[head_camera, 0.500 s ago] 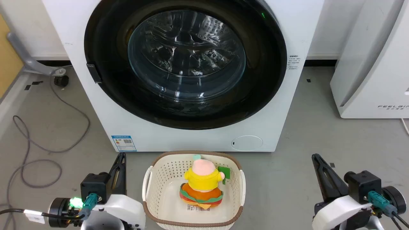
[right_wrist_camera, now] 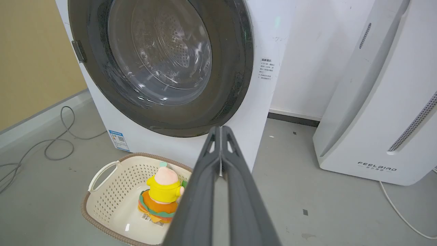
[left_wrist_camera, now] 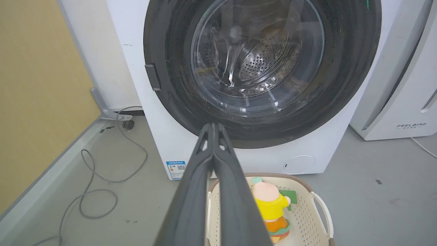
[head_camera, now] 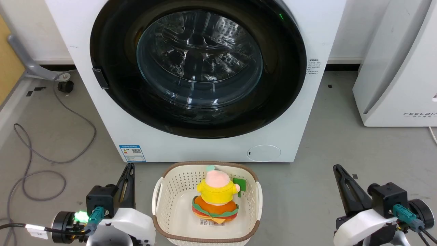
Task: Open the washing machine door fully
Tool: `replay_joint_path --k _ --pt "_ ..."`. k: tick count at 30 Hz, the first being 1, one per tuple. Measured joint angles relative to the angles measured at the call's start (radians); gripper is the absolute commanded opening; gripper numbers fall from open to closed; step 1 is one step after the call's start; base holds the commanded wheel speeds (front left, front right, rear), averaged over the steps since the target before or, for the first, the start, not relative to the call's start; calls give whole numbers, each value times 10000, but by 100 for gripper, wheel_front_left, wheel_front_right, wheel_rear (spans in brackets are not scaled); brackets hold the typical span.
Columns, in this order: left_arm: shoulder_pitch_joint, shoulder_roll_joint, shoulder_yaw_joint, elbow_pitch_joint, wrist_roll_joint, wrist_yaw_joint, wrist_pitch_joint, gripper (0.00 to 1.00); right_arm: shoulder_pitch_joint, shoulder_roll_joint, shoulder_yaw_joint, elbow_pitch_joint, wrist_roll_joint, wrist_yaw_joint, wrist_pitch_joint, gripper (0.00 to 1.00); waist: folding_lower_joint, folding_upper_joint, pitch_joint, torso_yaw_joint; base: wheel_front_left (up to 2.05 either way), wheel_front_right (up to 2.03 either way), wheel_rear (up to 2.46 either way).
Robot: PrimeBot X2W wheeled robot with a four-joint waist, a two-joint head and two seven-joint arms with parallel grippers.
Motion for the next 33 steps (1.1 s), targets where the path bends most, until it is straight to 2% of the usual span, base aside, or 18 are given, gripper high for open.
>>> replay_joint_path --k 9,10,14,15,16,25,33 --pt "0 0 -2 0 0 0 0 0 0 0 0 -2 0 0 0 0 0 0 0 0 0 0 0" --pt "0 0 -6 0 0 0 0 100 0 0 -4 -2 0 0 0 100 1 0 0 0 0 0 0" --pt "-3 0 -15 13 -4 -4 -2 100 -2 -2 -6 12 8 2 -2 100 1 0 1 -4 0 0 0" --pt "-3 0 -29 21 -4 -6 -4 100 -2 -2 -4 19 15 2 -10 89 0 0 1 -8 0 0 0" --pt "-3 0 -42 33 -6 -6 -8 100 -2 -2 -6 31 23 2 -13 0 1 0 1 -11 0 0 0" --pt "-7 -2 -192 176 -111 -6 -196 100 -2 -4 -25 205 251 2 -194 0 1 0 -4 -50 0 0 0" --pt "-9 -4 -318 257 -213 -4 -362 100 -3 -4 -36 270 1321 2 -374 0 1 0 -5 -64 0 0 0"
